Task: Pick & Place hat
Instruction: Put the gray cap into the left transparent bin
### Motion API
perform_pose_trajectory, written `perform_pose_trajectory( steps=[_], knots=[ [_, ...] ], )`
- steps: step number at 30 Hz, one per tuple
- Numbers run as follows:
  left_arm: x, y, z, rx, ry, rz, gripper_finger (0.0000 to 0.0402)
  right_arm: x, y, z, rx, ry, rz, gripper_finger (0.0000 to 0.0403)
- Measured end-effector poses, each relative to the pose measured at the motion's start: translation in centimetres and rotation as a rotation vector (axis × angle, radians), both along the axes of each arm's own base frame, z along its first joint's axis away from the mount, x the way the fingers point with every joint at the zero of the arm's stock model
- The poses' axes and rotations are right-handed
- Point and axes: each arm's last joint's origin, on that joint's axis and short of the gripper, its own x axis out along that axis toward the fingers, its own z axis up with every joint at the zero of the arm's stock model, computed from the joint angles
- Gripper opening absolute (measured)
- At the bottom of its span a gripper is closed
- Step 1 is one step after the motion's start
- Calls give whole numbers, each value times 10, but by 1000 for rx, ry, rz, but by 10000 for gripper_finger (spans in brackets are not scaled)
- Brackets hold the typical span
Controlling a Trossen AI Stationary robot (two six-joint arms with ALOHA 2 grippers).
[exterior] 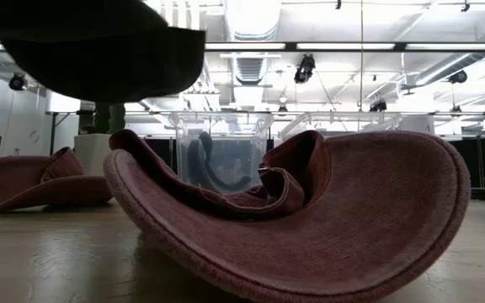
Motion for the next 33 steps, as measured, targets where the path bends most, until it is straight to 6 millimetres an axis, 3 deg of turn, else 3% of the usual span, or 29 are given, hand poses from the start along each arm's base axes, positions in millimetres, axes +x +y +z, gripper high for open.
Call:
perform_pose_trajectory(
  steps=[4,12,21,33],
  knots=[
    [4,2,1,11,-29,12,9,-6,-1,6,-3,-15,10,68],
    [11,8,2,41,-69,52,9,-24,1,21,-38,-33,210,68],
    [24,15,7,87,-170,88,9,-36,1,12,-54,26,301,68],
    [47,46,50,268,-270,88,9,-72,-4,-4,-32,-38,304,68]
  ],
)
